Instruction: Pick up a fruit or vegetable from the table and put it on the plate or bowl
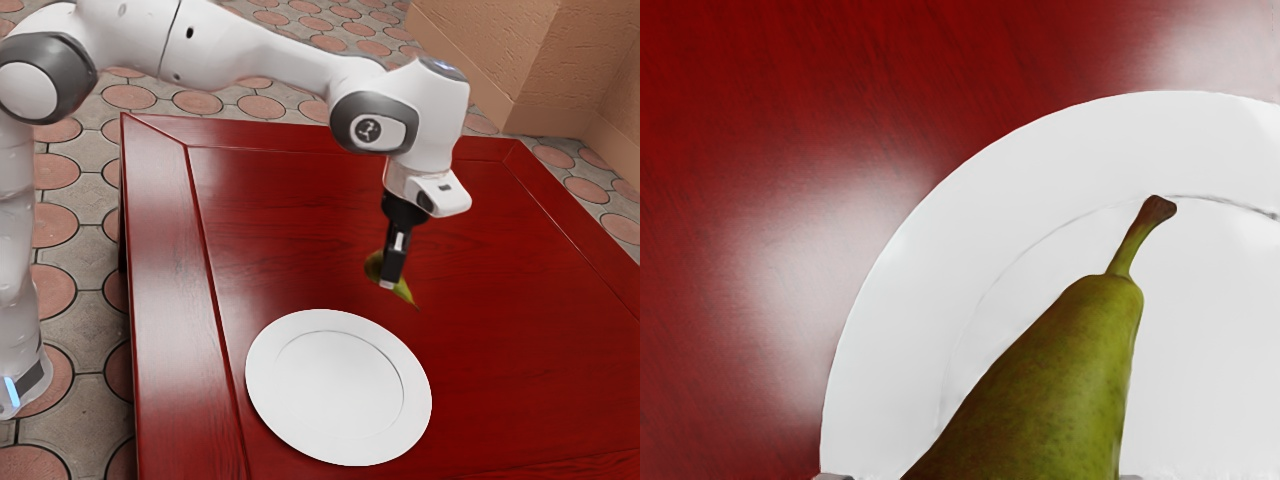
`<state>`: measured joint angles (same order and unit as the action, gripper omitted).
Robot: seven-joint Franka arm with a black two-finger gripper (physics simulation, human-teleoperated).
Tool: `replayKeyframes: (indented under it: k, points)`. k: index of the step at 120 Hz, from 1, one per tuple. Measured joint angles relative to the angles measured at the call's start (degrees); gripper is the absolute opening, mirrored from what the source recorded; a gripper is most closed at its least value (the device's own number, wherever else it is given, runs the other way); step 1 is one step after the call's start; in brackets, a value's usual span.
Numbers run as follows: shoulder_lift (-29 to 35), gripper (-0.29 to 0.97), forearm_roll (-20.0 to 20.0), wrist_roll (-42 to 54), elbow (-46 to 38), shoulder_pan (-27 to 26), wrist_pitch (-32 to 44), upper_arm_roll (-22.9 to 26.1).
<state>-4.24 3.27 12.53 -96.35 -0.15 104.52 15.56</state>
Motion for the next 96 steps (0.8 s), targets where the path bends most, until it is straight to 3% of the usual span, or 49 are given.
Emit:
replayKeyframes:
  k: [74,85,96]
  points:
    - [2.83,0.25,4.3,0.09,-5.06,-0.27,-4.46,7.04]
    - [2.83,0.45,4.67,0.16,-5.09,-0.58,-4.75,7.4]
    - [2.82,0.56,4.93,0.24,-5.05,-1.06,-5.39,7.28]
